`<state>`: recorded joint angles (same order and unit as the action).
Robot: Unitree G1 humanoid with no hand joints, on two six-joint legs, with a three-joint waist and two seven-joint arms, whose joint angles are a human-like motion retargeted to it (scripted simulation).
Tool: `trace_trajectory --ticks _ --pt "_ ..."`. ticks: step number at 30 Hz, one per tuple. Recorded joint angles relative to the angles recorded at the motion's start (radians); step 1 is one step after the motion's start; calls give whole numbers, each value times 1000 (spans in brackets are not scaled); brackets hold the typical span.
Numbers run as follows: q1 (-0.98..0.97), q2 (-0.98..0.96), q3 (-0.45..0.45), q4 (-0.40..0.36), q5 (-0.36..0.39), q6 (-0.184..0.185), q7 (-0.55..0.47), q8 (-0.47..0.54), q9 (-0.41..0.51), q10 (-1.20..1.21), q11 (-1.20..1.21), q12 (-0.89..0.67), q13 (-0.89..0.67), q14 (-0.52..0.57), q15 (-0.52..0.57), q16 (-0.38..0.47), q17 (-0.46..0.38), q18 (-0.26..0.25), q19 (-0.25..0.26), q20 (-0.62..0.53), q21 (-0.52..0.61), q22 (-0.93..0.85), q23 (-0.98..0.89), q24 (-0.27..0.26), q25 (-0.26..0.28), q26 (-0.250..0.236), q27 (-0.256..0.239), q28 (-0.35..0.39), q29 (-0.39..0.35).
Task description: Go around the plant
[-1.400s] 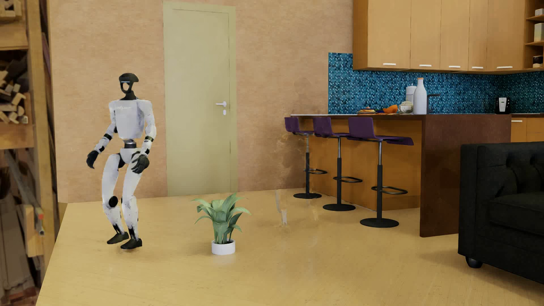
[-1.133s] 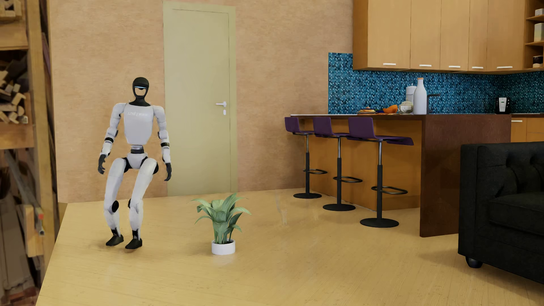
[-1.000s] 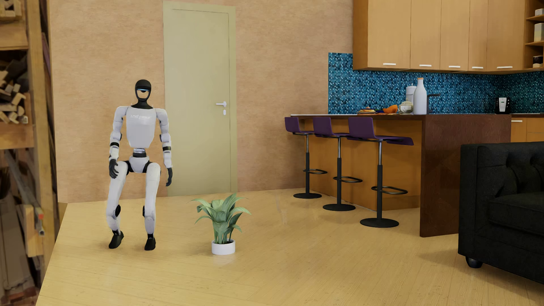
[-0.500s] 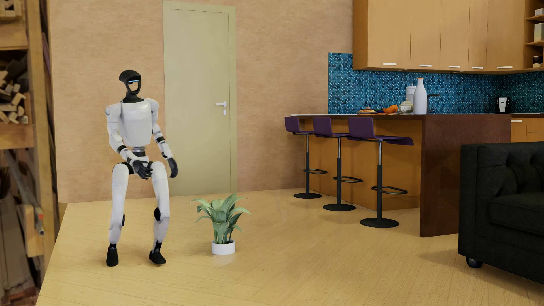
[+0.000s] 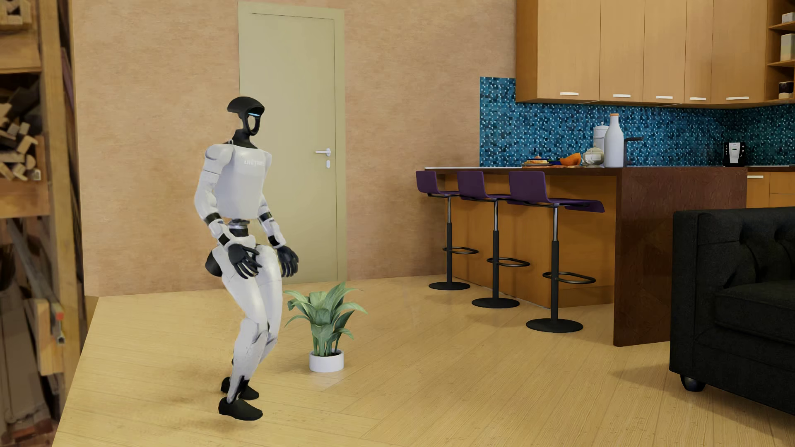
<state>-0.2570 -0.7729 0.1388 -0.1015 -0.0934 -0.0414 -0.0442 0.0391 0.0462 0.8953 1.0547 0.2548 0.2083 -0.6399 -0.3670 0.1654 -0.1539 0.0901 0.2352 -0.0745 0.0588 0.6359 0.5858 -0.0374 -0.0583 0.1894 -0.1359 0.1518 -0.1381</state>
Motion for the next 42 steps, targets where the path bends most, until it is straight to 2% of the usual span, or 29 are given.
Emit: trace_trajectory --ticks 1,2,3,4,5,6,8,10,13,14,16,19,21,24,25,26,27,28,30,31,32,33,36,37,38,39,40,41,42 --pt "-27 25 11 -10 -13 -8 6 -14 9 150 -181 -45 7 37 33 -28 -68 27 10 46 -8 -50 56 13 -9 27 -8 2 16" --pt "-113 55 33 13 -36 5 44 -38 9 372 -168 -71 -26 203 179 -30 -124 62 -17 10 -7 -44 105 23 -11 30 -8 -19 13" --pt "-197 101 73 44 -47 41 74 -76 2 488 -158 -81 -38 377 127 -23 -135 35 -136 3 -22 22 105 17 -2 14 -16 -77 -15" --pt "-262 165 113 73 -56 85 95 -112 4 541 -168 -59 -59 406 86 0 -131 -17 -177 14 -35 35 71 2 16 5 -8 -144 -44" --pt "-315 226 134 114 -72 118 115 -151 -7 492 -187 -30 -69 304 50 31 -92 -30 -114 29 -16 4 -18 -10 44 6 14 -195 -63" --pt "-328 292 156 147 -85 142 132 -185 -27 346 -207 0 -77 183 13 9 -47 -28 -130 75 29 -12 -36 10 63 2 22 -211 -63" --pt "-294 336 100 156 -126 140 137 -175 -34 105 -71 25 -147 173 -67 20 9 -20 -86 38 119 43 -57 52 59 -19 87 -178 -22" --pt "-202 217 14 93 -75 67 95 -10 -14 57 186 8 -107 132 137 35 25 -29 -71 -30 45 97 15 33 -1 -69 112 -108 34" --pt "-60 162 -45 33 -59 -46 3 22 -16 -37 -131 -58 73 75 -90 -23 -30 -56 -51 24 -41 -22 44 5 -69 -113 164 -64 103" --pt "-57 208 -17 35 -68 -39 -30 -11 -19 21 -217 -99 91 50 67 -63 -84 -47 -35 23 -1 -52 75 4 -60 -112 157 -85 109" --pt "-146 331 54 104 -83 36 65 -102 -9 260 -247 -75 16 197 -8 -39 -98 63 -93 3 -17 15 65 -34 -9 -102 125 -195 56" --pt "-216 450 141 161 -106 145 141 -177 -40 100 -179 73 -188 107 -78 14 -5 -31 -49 22 63 1 -88 -23 64 2 117 -219 -46" --pt "-133 261 91 105 -71 109 104 -17 -33 72 173 96 -183 19 96 61 45 -12 -25 -46 74 130 14 9 64 29 -6 -121 -27" --pt "-6 61 -13 39 -46 7 35 -8 5 69 -69 28 3 -58 -10 -15 -41 -24 -13 31 -22 -34 41 2 12 55 -3 -5 49" --pt "-39 81 10 36 -49 9 15 -20 10 210 -90 -40 28 -22 59 -39 -100 17 -47 44 -22 -26 80 3 7 40 11 -5 55" --pt "-108 120 50 60 -53 32 24 -58 12 378 -78 -97 16 140 7 -37 -128 53 -154 12 -17 51 88 -8 15 9 40 -39 37" --pt "-178 191 76 89 -65 62 44 -100 13 451 -119 -86 -26 288 -20 -28 -115 46 -110 33 -25 52 56 -29 29 -16 65 -97 -1" --pt "-231 273 121 114 -73 95 77 -136 14 448 -172 -36 -72 298 -40 -17 -107 3 -106 62 -26 3 19 -42 44 -33 75 -154 -38" --pt "-307 408 196 139 -99 140 112 -178 -1 253 -226 38 -170 149 -63 -6 -44 -59 -68 74 19 -43 -62 1 70 -43 60 -198 -77" --pt "-300 373 175 151 -107 156 109 -150 -9 79 -59 62 -220 174 5 8 0 -5 -45 18 55 18 -55 39 64 -60 31 -179 -69" --pt "-259 277 129 117 -92 127 101 -62 -5 77 159 53 -242 133 198 52 15 -4 -37 -52 112 117 -5 67 39 -77 2 -152 -45" --pt "-200 206 77 85 -33 81 80 -2 2 45 219 47 -183 109 183 51 36 -6 -42 -20 63 112 27 76 0 -78 -13 -125 -6" --pt "-24 50 -61 20 38 -34 -2 -15 -5 -42 32 -43 34 30 6 -5 -14 -13 -67 -5 -21 -2 38 43 -75 -91 71 -64 94" --pt "1 40 -69 2 29 -64 -18 -35 -7 -1 -86 -99 78 14 13 -21 -40 -30 -65 -7 -29 -16 33 26 -69 -97 92 -67 103" --pt "-32 78 -64 -14 5 -76 -20 -62 4 168 -168 -147 69 65 140 -21 -69 15 -63 -1 -31 -25 93 6 -47 -95 69 -86 94" --pt "-107 123 -31 35 -5 -33 23 -116 10 328 -151 -162 48 202 82 -26 -99 35 -164 -5 -30 -5 99 -11 -15 -93 56 -120 62" --pt "-170 182 2 89 -21 11 76 -165 20 396 -152 -147 8 281 32 -33 -101 -3 -233 27 -31 23 75 -19 13 -92 59 -161 18" --pt "-223 255 70 120 -40 53 111 -192 38 411 -167 -108 -51 240 -8 -8 -103 -52 -163 42 -41 15 40 -12 36 -78 71 -197 -26" --pt "-271 312 127 146 -59 83 128 -223 22 334 -178 -51 -92 176 -50 13 -69 -44 -169 52 1 -15 -11 9 53 -55 79 -208 -64"
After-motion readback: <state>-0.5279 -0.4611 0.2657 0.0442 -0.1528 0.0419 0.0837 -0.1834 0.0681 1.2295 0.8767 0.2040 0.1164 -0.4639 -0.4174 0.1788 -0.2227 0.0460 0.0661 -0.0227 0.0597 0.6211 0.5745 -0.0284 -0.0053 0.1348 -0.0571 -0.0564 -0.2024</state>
